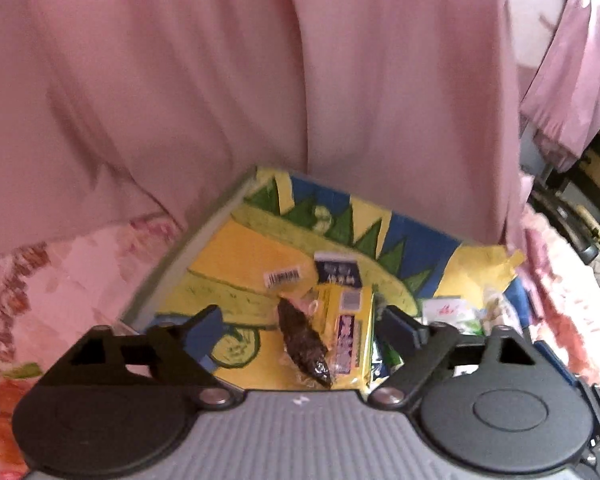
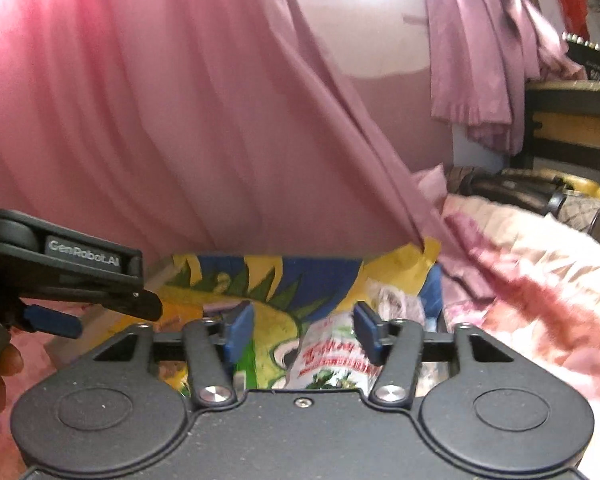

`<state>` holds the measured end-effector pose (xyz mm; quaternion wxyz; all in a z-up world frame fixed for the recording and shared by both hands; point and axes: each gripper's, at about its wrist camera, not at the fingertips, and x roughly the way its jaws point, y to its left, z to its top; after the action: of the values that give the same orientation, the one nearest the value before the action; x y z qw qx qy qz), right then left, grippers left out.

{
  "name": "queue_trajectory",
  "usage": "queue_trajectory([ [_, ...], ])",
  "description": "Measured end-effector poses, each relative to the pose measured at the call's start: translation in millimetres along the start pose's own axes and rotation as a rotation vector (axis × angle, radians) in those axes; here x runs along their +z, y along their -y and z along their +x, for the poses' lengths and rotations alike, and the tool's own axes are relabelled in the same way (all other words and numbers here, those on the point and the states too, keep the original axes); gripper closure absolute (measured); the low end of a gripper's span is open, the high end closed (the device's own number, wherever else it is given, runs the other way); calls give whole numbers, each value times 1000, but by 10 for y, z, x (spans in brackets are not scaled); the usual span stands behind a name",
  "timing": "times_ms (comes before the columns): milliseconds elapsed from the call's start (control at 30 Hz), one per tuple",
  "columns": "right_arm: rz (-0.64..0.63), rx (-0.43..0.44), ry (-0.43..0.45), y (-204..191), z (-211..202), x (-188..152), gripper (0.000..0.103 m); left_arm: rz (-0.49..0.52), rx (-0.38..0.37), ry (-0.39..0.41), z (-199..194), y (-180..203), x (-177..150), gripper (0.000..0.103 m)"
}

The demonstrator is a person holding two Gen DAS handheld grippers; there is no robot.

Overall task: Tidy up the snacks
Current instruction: 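Open the left tool over the box while the right tool releases the green stick inside, then withdraw both open tools from the box toward the remaining snacks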

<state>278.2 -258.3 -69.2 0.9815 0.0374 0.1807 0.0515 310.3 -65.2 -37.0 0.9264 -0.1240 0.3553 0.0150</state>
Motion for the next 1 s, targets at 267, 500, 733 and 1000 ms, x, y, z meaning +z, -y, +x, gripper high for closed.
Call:
queue_trajectory([
  [267, 1, -17, 60, -15, -601, 238, 8, -7, 42, 117, -676, -178, -40, 0],
  [500, 28, 16, 131, -116, -1250, 323, 1, 9, 70, 174, -1302, -401, -267, 0],
  [733, 35, 45, 191, -279, -1861, 289, 1, 29, 107, 161, -1788, -682, -564, 0],
  [1000, 21, 27, 177, -481, -2300, -6, 1, 77, 115, 170, -2198, -934, -874, 0],
])
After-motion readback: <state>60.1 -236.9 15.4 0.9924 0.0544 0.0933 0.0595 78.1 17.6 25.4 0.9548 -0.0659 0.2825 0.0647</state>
